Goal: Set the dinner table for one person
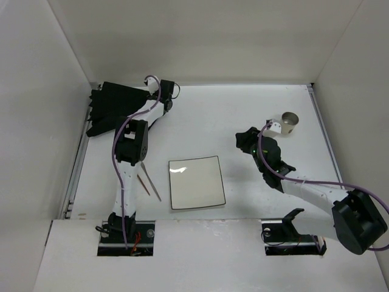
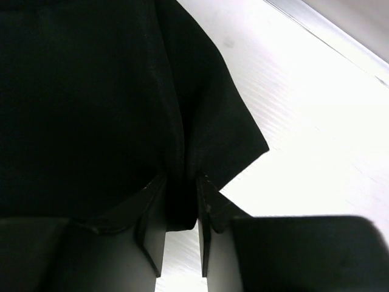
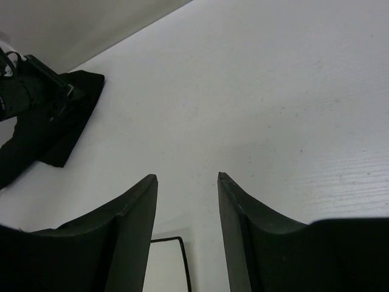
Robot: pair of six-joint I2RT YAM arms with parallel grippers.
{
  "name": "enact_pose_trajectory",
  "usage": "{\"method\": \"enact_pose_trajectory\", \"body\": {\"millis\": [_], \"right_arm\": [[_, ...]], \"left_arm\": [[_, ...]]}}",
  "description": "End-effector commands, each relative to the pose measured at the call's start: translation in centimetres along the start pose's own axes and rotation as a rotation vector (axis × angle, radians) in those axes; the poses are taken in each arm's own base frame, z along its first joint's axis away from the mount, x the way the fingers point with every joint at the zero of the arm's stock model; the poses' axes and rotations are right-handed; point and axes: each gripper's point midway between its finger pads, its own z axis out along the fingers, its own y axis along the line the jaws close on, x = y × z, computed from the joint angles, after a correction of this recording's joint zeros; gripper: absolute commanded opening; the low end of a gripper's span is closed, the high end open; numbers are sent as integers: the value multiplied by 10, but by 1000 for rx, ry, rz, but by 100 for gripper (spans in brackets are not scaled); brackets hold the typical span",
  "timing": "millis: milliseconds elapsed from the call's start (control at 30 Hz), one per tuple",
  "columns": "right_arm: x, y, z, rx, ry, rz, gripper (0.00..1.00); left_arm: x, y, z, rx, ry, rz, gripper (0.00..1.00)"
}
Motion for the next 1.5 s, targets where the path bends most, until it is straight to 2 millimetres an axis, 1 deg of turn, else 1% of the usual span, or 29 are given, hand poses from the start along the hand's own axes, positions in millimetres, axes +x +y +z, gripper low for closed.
{"method": "enact_pose_trajectory", "body": {"millis": [0,67,133,233,333,400,433,467,533,567,600,633,667,700,767,800,833,900,967,1033,1067,1100,1133,1167,1233,1300,1333,1400,1467], "right_arm": [[-23,13,5,-28,-54,28,50],[-25,14,4,-29,-55,29,50],[-25,14,4,-27,-56,29,50],[-24,14,4,-27,-53,28,50],[-26,12,4,-18,-59,31,50],[-25,9,5,-11,-57,33,50],[-26,9,5,-10,-57,37,50],[-27,8,4,-10,-57,38,50],[-29,7,3,-9,-63,42,49],[-29,6,3,-9,-63,43,46],[-30,6,3,-9,-66,44,43],[-31,5,2,-13,-66,46,41],[-32,5,2,-19,-67,48,37],[-33,5,2,-25,-67,51,33],[-30,5,7,-36,-48,49,25],[-28,7,10,-45,-32,47,23],[-26,9,13,-51,-20,47,22],[-22,18,25,-74,20,45,20],[-18,32,39,-105,63,40,19],[-11,51,57,-143,119,18,21],[-8,61,68,-164,146,7,24],[-6,68,80,-174,166,0,30],[-3,72,90,-175,180,-2,37],[0,77,104,-172,195,0,46],[6,82,122,-164,215,5,52],[9,85,141,-155,233,11,56],[12,83,151,-142,242,9,56],[21,80,169,-109,274,3,56],[33,76,181,-76,311,-8,56]], "left_arm": [[26,-60,-30,199,83,56,16],[43,-85,-47,286,109,116,14],[62,-112,-71,380,129,197,14],[88,-141,-109,499,153,318,14],[113,-159,-150,643,200,441,14],[121,-160,-176,733,228,525,16],[123,-156,-188,767,237,560,16],[124,-149,-194,774,240,580,16],[115,-135,-199,758,230,576,17],[110,-127,-201,746,226,571,20],[104,-118,-202,731,218,558,26],[98,-112,-203,715,204,538,33],[89,-105,-206,698,171,504,43],[78,-101,-213,700,128,469,49],[63,-93,-228,718,68,399,52],[56,-88,-238,735,46,349,53],[53,-84,-244,745,38,309,55],[45,-68,-254,756,24,194,56],[46,-49,-253,734,47,86,56],[52,-24,-242,683,80,-23,56],[56,-14,-237,658,92,-62,56],[59,0,-228,621,105,-113,56],[63,15,-219,583,120,-160,56],[67,26,-212,559,132,-192,56],[75,45,-199,524,152,-247,56],[80,55,-191,501,170,-265,55],[82,57,-188,494,181,-272,55],[88,59,-184,487,198,-281,55],[94,58,-180,478,211,-281,55]]}}
